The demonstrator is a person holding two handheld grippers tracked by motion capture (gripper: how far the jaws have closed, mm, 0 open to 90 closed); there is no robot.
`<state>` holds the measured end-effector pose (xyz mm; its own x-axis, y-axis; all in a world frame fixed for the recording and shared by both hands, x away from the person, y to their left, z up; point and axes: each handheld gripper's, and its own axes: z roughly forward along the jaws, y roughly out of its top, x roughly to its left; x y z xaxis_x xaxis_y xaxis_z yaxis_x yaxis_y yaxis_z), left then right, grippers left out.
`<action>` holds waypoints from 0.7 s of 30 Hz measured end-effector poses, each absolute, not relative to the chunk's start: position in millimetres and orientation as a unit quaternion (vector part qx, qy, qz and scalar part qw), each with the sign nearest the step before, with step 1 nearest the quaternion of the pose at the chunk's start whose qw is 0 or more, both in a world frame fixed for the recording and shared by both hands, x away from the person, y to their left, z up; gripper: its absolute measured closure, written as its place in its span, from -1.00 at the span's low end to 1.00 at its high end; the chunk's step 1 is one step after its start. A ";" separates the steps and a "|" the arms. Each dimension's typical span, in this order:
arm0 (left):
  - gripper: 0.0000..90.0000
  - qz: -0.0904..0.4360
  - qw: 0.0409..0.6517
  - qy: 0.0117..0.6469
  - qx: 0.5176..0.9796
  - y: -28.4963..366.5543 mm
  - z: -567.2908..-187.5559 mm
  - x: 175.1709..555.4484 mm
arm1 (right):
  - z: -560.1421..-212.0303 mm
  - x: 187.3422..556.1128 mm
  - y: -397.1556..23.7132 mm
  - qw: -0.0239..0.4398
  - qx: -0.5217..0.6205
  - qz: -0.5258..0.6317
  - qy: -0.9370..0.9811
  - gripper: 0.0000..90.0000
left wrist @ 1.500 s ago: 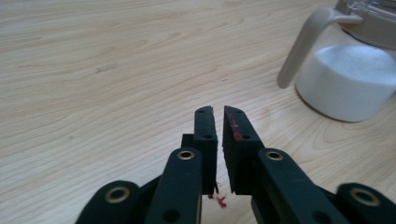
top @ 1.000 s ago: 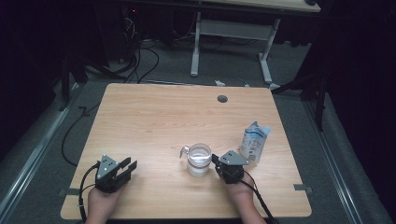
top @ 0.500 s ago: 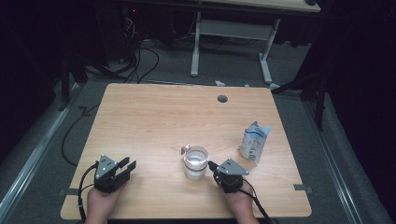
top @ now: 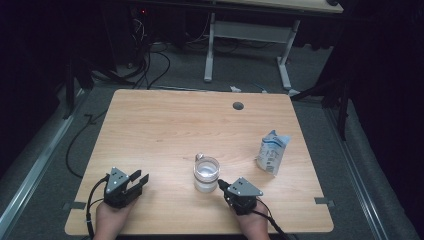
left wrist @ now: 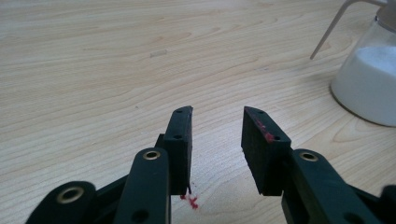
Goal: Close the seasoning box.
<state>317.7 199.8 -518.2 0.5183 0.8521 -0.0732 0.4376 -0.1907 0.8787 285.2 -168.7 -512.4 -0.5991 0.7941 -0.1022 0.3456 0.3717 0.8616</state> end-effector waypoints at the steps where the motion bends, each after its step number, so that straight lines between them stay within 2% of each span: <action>1: 0.40 0.224 0.463 0.437 0.738 199.6 -518.0 317.9 | -511.9 283.3 -167.4 0.261 0.360 0.428 0.787 1.00; 8: 0.39 0.226 0.460 0.435 0.740 199.0 -518.2 317.7 | -510.6 279.3 -165.7 0.258 0.355 0.427 0.791 1.00; 17: 0.38 0.228 0.462 0.440 0.736 202.4 -518.0 316.8 | -504.6 320.1 -176.2 0.277 0.390 0.420 0.771 1.00; 21: 0.34 0.233 0.459 0.438 0.737 203.2 -518.8 316.8 | -504.8 323.1 -171.0 0.274 0.381 0.422 0.776 1.00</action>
